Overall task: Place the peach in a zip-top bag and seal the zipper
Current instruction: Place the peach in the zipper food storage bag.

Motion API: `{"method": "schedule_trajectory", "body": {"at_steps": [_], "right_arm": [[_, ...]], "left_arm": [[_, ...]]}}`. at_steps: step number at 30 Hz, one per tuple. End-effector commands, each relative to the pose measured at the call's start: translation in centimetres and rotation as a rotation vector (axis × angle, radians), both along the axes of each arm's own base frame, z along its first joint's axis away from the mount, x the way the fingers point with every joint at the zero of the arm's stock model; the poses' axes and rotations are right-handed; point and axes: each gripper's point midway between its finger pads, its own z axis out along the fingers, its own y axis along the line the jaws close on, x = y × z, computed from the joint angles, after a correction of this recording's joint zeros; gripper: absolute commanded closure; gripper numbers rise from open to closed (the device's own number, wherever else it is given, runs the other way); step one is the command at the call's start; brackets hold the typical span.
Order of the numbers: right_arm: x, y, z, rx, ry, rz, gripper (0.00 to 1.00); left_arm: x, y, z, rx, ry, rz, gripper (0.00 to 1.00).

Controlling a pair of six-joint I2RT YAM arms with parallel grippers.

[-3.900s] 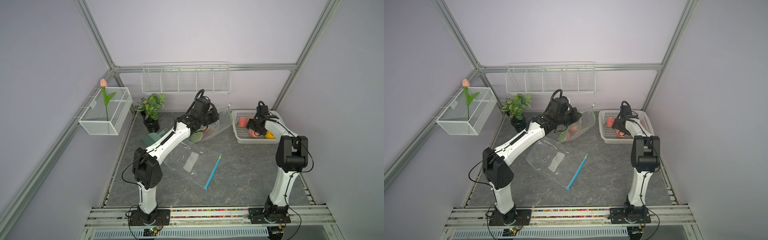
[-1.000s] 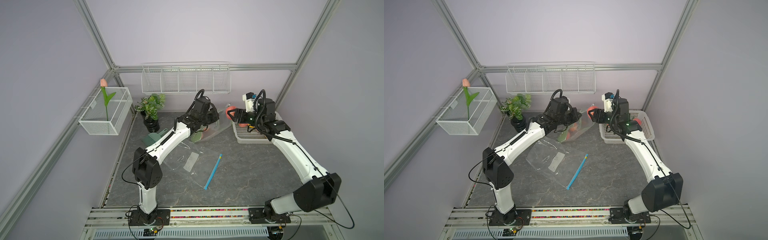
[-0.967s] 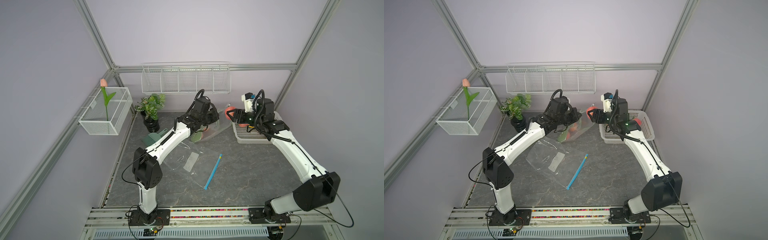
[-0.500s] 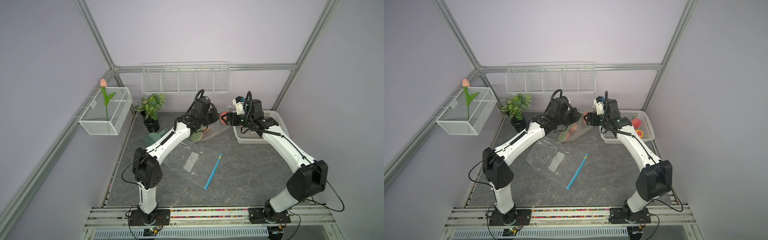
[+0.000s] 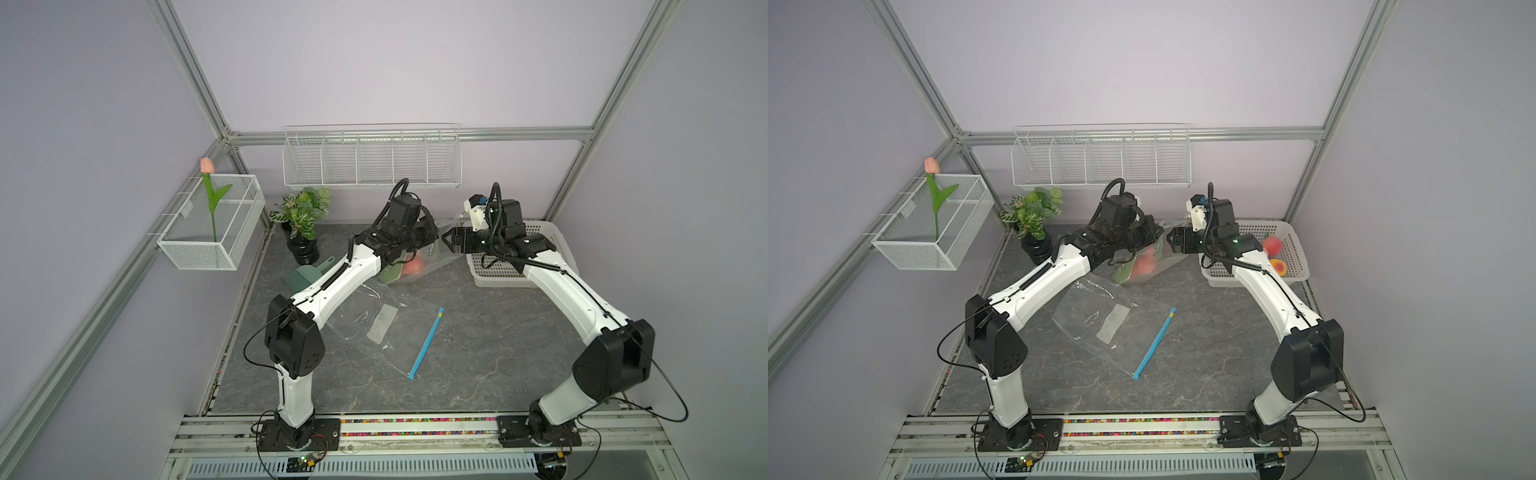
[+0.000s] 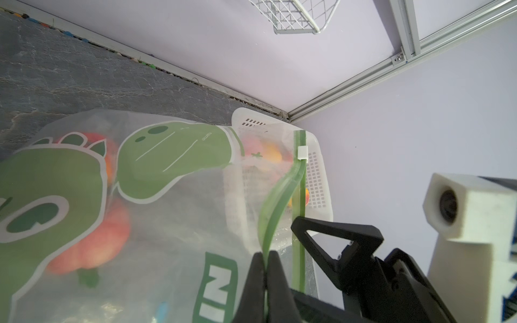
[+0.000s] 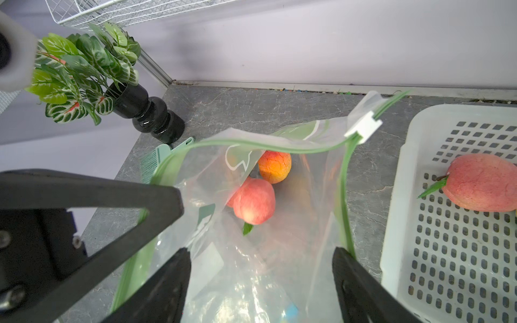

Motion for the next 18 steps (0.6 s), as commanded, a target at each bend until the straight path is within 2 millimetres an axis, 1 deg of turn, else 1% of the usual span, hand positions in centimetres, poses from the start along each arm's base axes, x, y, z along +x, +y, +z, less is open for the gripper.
{"method": "schedule_trajectory", "body": {"at_steps": [1,6,10,14,18], "right_arm": [[0.0,0.0,0.7,-0.011,-0.015,-0.002,0.18],[-0.1,0.0,1.0,-0.006,-0.024,-0.002,0.18],[-0.1,-0.4,1.9,0.000,-0.060,-0.027,0.18],[-0.2,-2.1,3.2,0.017,-0.145,-0.126,0.17],[-0.3,-5.0,3.9,0.005,-0.209,-0.281,0.17]], "left_arm": [[-0.7,-0.1,1.7,-0.035,-0.026,-0.012,1.00],[-0.7,-0.1,1.7,-0.034,-0.025,-0.011,1.00],[-0.6,-0.2,1.4,-0.032,-0.020,-0.011,1.00],[-0.6,-0.2,1.4,-0.031,-0.019,-0.011,1.00],[-0.6,-0.3,1.2,-0.029,-0.016,-0.012,1.00]]}}
